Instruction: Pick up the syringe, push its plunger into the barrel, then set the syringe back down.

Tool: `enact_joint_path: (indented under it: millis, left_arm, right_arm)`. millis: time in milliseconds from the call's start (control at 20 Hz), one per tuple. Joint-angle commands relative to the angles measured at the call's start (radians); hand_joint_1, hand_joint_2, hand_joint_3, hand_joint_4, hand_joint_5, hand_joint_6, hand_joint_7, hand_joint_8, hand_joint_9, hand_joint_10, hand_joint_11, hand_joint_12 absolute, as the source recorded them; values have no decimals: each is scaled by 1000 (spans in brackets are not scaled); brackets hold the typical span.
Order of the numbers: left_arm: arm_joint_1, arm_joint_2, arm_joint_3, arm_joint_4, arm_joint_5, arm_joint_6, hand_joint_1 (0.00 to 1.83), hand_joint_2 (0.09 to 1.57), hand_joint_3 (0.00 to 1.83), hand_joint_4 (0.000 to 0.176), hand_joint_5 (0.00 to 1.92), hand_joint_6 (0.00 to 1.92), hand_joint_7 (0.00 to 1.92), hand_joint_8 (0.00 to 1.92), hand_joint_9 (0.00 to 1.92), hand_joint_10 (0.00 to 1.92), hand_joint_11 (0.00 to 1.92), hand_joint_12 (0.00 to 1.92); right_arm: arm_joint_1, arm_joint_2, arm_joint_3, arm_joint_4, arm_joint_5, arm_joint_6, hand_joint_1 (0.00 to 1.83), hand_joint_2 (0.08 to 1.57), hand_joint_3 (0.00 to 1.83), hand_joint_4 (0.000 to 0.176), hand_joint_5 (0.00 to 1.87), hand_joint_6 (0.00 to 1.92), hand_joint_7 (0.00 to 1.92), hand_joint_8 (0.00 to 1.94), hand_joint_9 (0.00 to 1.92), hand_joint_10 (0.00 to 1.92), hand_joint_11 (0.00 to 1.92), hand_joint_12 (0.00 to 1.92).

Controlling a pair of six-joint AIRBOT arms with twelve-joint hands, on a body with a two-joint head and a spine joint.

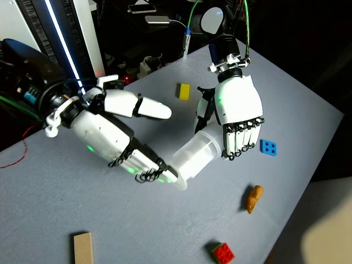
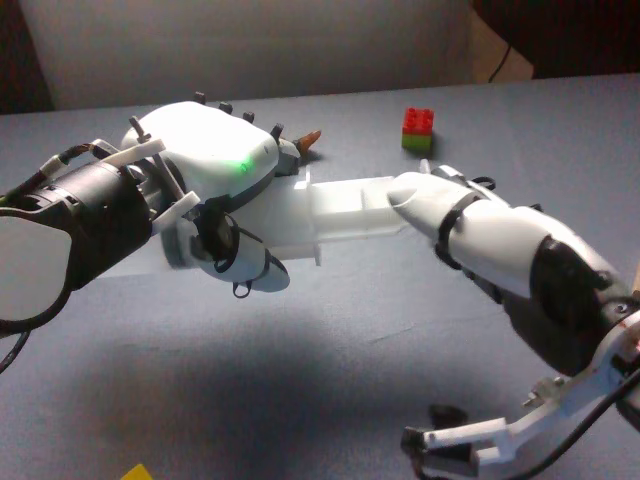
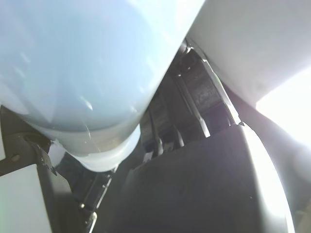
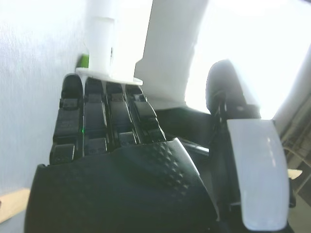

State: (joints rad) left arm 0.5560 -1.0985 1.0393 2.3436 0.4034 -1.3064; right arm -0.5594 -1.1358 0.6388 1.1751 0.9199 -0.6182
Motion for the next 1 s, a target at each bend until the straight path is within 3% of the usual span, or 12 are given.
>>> enact_joint_path:
  millis: [0,200,250,300,350,400,450,800,950]
  left_arm:
    - [-15,-14,-15,65,72,-25,1493,1127,0,0,840,922,882,1105,938,1164,811,1596]
    - [-16,-14,-16,75,65,-29,1491,1144,0,0,789,982,854,1148,917,1207,773,1640]
    - [-17,-14,-16,75,65,-29,1497,1119,0,0,814,947,912,1072,999,1103,834,1568]
    - [-17,-14,-16,75,65,-29,1493,1130,6,0,804,947,871,1128,940,1175,810,1601]
    - [-17,-14,-15,75,65,-29,1395,1153,3,0,780,1035,869,1177,923,1296,874,1384]
    - [-17,-14,-15,75,65,-29,1472,1139,0,0,798,972,869,1132,933,1194,833,1549]
    - [-17,-14,-14,75,65,-29,1489,1125,0,0,833,928,882,1098,942,1158,839,1570]
    - [-17,-14,-14,75,65,-29,1491,1141,0,0,773,1006,848,1155,921,1180,817,1601]
    - [-17,-14,-11,75,64,-29,1494,1127,0,0,817,955,879,1099,952,1147,827,1570]
  right_arm:
    - [23,-26,-10,-147,-64,0,269,1158,1,0,27,2,45,2,51,3,0,221]
    - [31,-71,0,-147,-69,0,291,1156,0,0,40,5,56,4,63,5,0,245]
    - [33,-78,1,-147,-71,0,285,1158,0,0,38,3,51,1,58,2,0,240]
    - [35,-86,1,-147,-74,1,276,1160,1,0,26,2,43,1,51,2,0,204]
    - [38,-94,3,-147,-82,2,280,1158,0,0,28,2,49,2,57,3,0,211]
    - [39,-99,4,-147,-87,2,288,1156,0,0,27,1,53,3,58,3,0,214]
    - [41,-106,6,-147,-97,7,287,1156,0,0,30,2,56,4,61,4,0,215]
    - [57,-135,17,-147,-140,56,270,1164,0,0,6,0,33,0,35,0,0,134]
    - [52,-138,16,-147,-135,55,273,1163,2,0,15,1,25,0,30,0,0,146]
